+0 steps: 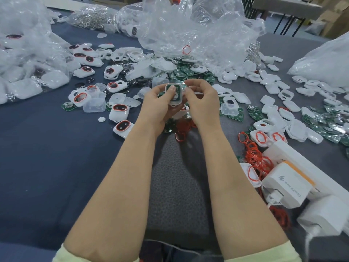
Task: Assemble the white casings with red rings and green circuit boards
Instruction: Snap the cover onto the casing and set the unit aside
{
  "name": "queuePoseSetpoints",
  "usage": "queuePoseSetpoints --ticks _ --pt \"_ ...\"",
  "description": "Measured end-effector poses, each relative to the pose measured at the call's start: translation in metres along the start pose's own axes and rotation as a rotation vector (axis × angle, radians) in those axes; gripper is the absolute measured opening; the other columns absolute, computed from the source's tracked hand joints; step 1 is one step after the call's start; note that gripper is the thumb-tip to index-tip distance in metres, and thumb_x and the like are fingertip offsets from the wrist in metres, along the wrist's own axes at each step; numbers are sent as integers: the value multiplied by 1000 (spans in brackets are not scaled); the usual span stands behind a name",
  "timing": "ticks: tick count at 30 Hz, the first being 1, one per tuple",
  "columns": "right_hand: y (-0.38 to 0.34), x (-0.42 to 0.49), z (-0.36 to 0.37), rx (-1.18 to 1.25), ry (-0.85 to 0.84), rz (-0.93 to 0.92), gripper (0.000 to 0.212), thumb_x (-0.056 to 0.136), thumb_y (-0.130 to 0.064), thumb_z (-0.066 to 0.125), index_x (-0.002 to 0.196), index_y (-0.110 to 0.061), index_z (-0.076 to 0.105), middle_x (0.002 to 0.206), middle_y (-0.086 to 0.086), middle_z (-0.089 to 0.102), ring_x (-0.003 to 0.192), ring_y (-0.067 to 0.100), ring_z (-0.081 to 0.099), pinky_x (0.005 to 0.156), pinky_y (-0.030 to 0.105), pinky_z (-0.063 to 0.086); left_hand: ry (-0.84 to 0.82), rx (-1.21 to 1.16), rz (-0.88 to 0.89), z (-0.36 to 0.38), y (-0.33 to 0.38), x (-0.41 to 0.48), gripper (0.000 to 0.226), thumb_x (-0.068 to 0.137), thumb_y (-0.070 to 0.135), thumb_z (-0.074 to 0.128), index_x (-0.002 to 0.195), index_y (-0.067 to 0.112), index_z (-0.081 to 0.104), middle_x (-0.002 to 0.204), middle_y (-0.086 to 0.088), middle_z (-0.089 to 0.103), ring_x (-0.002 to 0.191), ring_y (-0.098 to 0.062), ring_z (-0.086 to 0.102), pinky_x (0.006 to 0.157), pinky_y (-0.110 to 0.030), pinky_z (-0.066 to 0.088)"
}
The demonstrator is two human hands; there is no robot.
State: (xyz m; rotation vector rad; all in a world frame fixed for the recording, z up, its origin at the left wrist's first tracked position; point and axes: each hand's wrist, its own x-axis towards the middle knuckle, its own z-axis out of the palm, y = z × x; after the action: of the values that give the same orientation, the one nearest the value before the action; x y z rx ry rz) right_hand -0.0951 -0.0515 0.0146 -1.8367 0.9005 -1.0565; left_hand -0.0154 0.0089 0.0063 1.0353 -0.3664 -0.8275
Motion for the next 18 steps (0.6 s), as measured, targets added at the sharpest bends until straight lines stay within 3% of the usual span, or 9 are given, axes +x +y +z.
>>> queuePoseSetpoints --ticks 7,12,18 --pt "0 0 0 -33 -14 -48 10 87 -12 62 94 -15 69 95 4 68 82 20 61 84 37 50 74 -86 -104 3 4 4 30 104 28 36 97 11 58 85 -12 66 63 -15 67 53 -24 57" --pt "1 -1 1 -148 -78 -158 14 85 -13 66 98 -18 71 106 5 56 82 8 54 76 10 41 48 -98 -121 2 5 4 32 105 28 34 114 6 57 98 -17 65 82 -21 65 55 -25 58" --pt "2 -1 3 -211 -101 -169 10 84 -16 68 94 -16 69 104 3 52 97 18 56 83 18 40 37 -85 -117 3 6 3 32 105 24 34 116 6 58 83 -12 67 71 -17 66 54 -22 56"
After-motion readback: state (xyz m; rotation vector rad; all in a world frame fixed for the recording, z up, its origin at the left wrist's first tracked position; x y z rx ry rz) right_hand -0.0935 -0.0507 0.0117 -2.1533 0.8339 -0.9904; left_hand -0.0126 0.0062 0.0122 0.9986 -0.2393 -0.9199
